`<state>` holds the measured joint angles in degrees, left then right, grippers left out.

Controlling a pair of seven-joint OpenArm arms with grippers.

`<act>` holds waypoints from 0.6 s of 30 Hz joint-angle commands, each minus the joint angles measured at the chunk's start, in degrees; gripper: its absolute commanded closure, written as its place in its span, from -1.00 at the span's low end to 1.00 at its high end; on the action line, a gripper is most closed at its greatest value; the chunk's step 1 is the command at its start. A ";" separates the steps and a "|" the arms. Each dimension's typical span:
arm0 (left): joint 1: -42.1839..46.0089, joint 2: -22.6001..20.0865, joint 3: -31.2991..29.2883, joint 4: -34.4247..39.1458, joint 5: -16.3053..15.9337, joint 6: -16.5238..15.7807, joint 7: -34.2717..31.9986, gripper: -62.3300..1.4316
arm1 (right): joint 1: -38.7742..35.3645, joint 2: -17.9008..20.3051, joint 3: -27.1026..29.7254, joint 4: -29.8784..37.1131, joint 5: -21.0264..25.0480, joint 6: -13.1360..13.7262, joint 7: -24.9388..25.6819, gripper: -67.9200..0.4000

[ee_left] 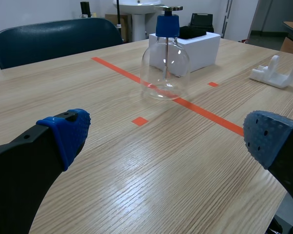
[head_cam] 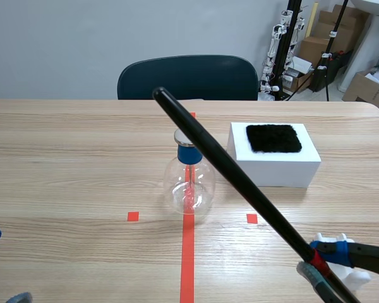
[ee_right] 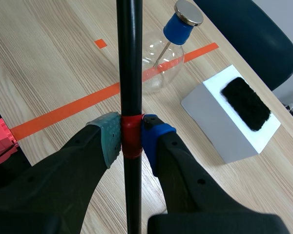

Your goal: Do the electroscope experiment. put the rod down on the box

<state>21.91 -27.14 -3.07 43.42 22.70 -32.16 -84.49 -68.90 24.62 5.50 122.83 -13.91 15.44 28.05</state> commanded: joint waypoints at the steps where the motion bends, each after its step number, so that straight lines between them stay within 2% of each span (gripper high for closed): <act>1: -0.02 -0.37 -0.04 0.50 -0.59 -0.13 -0.98 -1.00 | 0.48 0.61 0.04 0.85 0.70 -0.37 0.76 0.92; 18: -0.02 -0.37 -0.04 0.50 -0.59 -0.13 -0.98 -1.00 | 0.50 0.61 0.04 0.85 0.66 -0.39 -1.79 0.92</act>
<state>21.91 -27.14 -3.07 43.42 22.70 -32.16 -84.49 -68.75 24.62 5.50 122.83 -13.91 15.44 25.28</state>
